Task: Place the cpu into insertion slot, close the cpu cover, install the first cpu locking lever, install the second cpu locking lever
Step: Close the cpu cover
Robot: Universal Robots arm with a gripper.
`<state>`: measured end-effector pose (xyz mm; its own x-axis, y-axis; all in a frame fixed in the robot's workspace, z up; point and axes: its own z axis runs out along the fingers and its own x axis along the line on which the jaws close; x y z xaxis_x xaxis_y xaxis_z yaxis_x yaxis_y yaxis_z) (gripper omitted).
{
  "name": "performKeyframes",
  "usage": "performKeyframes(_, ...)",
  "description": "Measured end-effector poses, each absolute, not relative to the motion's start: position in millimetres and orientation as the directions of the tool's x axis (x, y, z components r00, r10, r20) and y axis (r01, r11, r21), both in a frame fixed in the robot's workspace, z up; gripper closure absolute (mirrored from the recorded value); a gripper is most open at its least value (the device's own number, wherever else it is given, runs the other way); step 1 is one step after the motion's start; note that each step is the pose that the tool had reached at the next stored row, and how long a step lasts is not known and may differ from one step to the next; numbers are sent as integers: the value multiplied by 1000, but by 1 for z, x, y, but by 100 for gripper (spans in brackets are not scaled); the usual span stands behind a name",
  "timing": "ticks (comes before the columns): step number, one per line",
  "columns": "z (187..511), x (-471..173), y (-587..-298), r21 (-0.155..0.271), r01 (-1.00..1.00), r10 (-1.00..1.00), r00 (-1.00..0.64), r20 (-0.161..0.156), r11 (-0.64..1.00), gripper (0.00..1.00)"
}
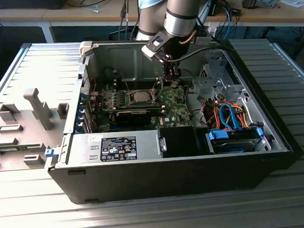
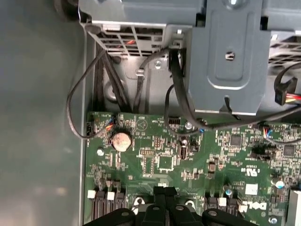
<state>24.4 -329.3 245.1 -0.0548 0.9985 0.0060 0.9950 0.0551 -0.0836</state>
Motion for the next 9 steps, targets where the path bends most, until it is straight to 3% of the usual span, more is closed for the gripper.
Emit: performKeyframes(9, 245, 12, -329, -83, 995, 998, -55, 6, 55, 89)
